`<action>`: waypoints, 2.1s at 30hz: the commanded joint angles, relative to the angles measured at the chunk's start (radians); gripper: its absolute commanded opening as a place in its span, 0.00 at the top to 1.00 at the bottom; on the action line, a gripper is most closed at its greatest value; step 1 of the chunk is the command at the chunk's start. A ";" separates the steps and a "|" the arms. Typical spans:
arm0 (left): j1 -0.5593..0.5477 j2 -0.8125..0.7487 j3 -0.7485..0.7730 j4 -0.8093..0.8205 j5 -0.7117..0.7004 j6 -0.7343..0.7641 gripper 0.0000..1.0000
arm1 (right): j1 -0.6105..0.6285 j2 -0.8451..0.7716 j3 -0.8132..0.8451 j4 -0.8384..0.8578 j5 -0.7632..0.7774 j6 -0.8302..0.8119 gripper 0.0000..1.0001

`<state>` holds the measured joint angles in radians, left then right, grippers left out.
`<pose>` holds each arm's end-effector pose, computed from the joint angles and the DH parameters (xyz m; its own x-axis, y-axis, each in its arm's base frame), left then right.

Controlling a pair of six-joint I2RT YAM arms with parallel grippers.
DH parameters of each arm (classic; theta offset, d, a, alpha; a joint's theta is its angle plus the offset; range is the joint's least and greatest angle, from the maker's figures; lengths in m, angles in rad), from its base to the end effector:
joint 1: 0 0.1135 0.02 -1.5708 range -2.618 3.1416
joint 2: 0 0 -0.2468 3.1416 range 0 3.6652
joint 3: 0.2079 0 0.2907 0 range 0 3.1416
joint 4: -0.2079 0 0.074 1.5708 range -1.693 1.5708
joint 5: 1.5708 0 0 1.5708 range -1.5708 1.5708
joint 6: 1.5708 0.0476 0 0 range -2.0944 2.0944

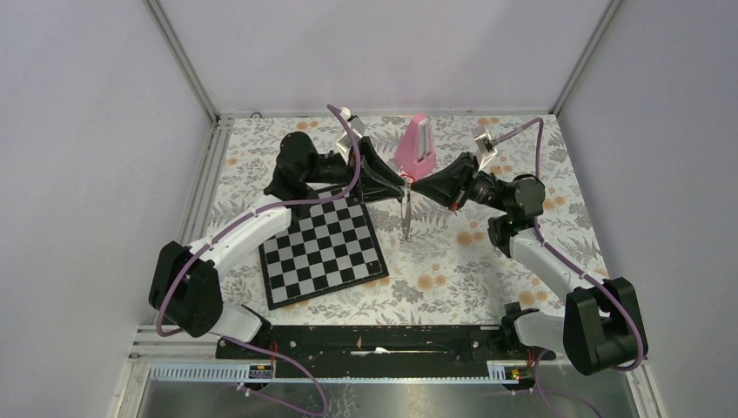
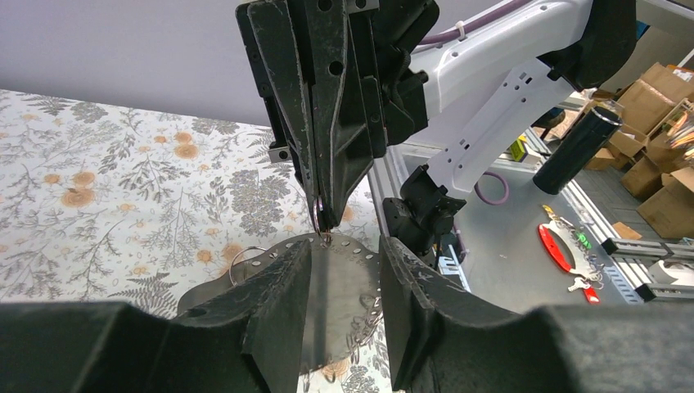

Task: Put the keys on the keyring

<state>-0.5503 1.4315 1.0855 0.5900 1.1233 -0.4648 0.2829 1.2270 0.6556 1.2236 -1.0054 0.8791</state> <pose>0.2891 -0.2277 0.3407 -0.2516 -0.0732 -0.9651 0.9611 -0.1359 -0.2403 0.2649 0.1189 0.3029 -0.2397 0.3600 -0.9016 -0.9553 0.0782 0.2852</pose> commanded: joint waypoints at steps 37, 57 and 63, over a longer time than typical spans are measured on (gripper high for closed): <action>-0.032 0.097 0.045 0.200 0.002 -0.138 0.92 | -0.010 -0.008 -0.030 0.071 0.052 -0.011 1.00; -0.069 0.022 0.185 -0.640 -0.124 0.568 1.00 | -0.011 -0.072 -0.035 -0.149 -0.073 -0.340 0.71; -0.112 0.005 0.248 -0.898 -0.238 0.806 1.00 | -0.010 -0.110 -0.005 -0.350 -0.180 -0.528 0.50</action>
<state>-0.6373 1.4868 1.2583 -0.0834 0.9806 0.0864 0.2718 1.1587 0.6056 0.9977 -1.0859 0.5312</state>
